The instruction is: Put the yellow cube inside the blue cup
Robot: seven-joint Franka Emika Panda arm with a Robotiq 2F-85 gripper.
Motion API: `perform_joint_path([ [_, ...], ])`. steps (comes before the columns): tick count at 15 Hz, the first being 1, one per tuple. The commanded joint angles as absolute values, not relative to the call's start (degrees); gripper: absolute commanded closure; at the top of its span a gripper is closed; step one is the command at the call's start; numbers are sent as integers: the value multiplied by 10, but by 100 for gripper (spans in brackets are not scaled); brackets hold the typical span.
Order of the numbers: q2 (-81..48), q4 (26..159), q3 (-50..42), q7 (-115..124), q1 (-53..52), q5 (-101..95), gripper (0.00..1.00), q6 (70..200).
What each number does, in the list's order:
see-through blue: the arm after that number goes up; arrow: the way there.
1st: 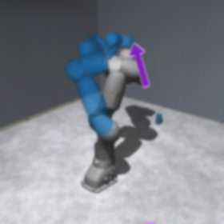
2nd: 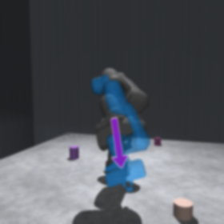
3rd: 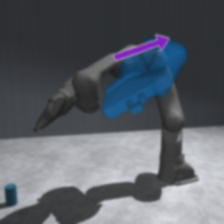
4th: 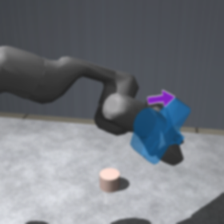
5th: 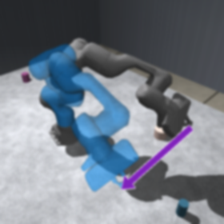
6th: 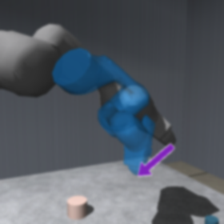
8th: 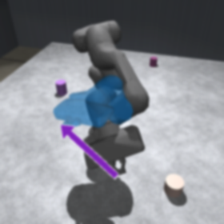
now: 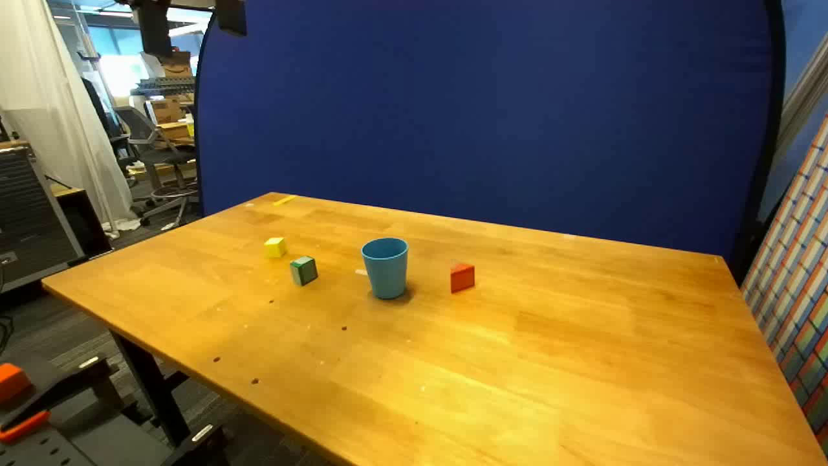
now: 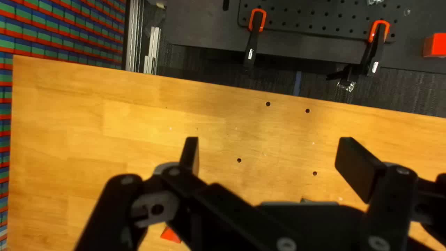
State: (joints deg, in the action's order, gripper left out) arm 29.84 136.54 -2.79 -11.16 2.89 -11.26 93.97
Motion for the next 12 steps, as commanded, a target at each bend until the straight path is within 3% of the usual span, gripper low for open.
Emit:
perform_joint_path([
  [1,298,1362,-34,-109,22,-115,0,938],
  [12,297,1364,-35,-105,22,-116,0,967],
])
